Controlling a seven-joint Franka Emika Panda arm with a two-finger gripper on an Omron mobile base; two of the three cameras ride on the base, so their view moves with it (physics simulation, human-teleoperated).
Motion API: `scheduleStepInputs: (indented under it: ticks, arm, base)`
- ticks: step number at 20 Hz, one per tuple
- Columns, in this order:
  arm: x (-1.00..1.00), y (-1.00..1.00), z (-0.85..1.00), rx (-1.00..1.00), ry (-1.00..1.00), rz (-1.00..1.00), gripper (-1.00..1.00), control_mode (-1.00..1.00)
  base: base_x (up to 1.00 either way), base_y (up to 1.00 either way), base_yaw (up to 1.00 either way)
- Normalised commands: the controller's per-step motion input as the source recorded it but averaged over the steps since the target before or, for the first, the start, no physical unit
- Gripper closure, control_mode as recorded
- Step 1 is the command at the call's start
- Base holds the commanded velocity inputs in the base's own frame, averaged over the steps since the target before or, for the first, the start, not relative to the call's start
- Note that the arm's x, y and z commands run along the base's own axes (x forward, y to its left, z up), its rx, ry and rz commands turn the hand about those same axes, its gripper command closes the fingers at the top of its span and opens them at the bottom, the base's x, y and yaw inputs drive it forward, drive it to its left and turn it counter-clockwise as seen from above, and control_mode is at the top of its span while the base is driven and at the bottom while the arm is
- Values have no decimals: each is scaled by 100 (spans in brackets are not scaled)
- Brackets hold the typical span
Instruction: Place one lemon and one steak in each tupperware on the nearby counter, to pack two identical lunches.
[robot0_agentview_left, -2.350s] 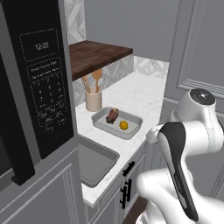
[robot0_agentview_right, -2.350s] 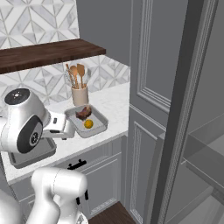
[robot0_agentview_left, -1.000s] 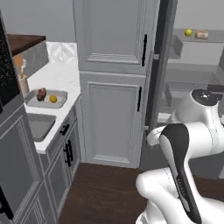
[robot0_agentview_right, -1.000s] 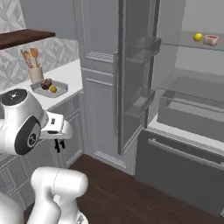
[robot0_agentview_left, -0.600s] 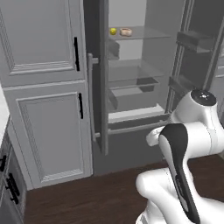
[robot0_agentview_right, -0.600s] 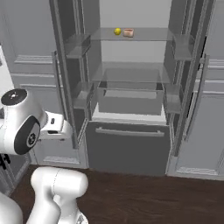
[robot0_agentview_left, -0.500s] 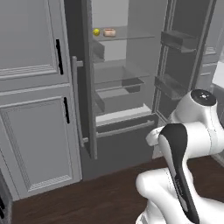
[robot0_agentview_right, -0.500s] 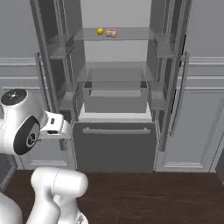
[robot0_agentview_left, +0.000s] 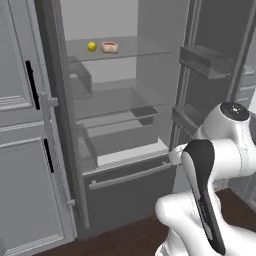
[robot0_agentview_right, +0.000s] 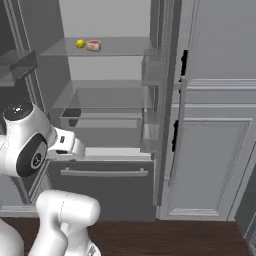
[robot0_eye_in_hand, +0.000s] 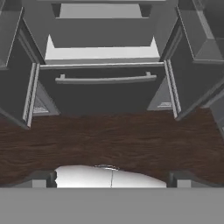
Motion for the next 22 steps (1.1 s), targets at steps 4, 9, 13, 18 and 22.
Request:
scheduleStepInputs:
  ticks: [4, 9, 13, 18, 22]
  arm:
    - [0, 0, 0, 0, 0, 0, -100, 100]
    - [0, 0, 0, 0, 0, 0, -100, 100]
    - [0, 0, 0, 0, 0, 0, -100, 100]
    - [0, 0, 0, 0, 0, 0, -100, 100]
    - [0, 0, 0, 0, 0, 0, -100, 100]
  base:
    - [72, -18, 55]
    - [62, -6, 30]
    - [66, -36, -8]
    - [32, -16, -16]
    - [3, -15, -18]
